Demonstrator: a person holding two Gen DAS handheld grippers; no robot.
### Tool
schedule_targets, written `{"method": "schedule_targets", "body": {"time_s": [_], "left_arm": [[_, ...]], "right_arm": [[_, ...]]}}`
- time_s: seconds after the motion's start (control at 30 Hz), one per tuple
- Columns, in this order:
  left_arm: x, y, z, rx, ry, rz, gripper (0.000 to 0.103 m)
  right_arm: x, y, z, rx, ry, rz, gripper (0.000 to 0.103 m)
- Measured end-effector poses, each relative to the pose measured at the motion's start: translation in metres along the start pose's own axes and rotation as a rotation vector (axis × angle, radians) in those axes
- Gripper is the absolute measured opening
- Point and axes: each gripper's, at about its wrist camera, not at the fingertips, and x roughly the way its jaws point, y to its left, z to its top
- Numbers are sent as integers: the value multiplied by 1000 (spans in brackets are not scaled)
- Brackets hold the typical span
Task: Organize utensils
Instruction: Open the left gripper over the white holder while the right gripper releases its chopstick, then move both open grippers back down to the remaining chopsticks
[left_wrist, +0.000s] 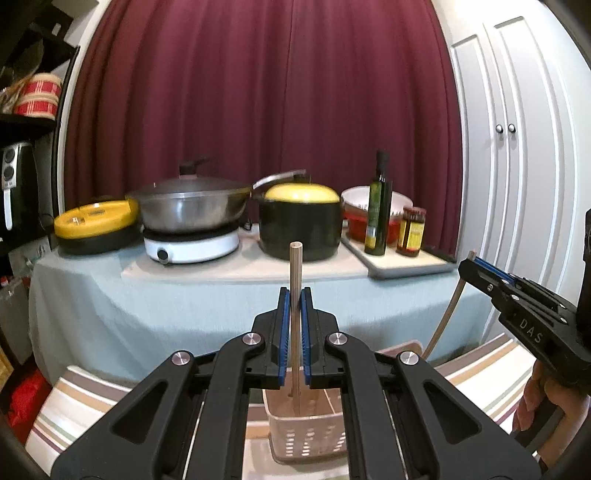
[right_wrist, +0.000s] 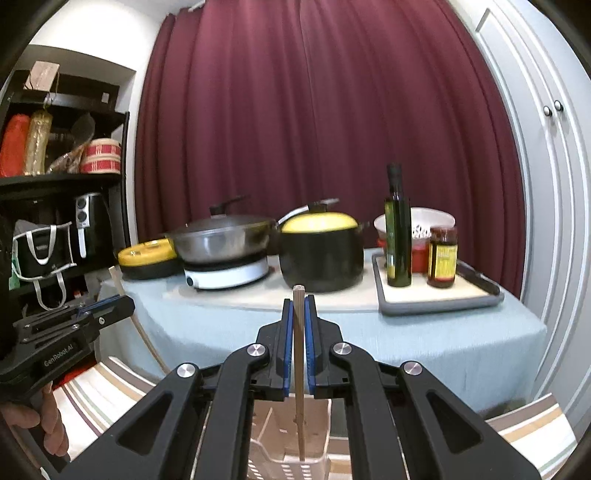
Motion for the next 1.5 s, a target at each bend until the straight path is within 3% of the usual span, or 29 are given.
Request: {"method": "schedule_targets", "body": {"time_s": [0.2,0.3,0.37,0.4,0.47,0.57,0.87,1.13,1.5], "left_arm": [[10,3,-12,-3,33,-6,7],[8,5,-12,1,33,-2,15],[6,6,-12,3,32,3,30],[2,6,-12,2,27,3,33],[-6,8,-12,-1,16,9,50],[-19,11,-13,-7,8,12,57],[-74,19,-36,2,30,36,62],[-124,21,-98,19,113,77,62],[-167,14,-175,75,214,94,62]], "right_arm": [[4,3,-8,-17,32,-14,7],[4,6,-10,-31,44,-22,12],[2,6,-10,-30,42,-31,40],[-2,7,-9,-30,32,-39,46],[-10,9,-8,-43,12,-59,56],[-23,11,-5,-60,0,-81,65],[-89,11,-14,-57,-7,-123,67],[-141,12,-67,-49,68,-149,67],[-173,15,-179,-36,284,-124,42]]}}
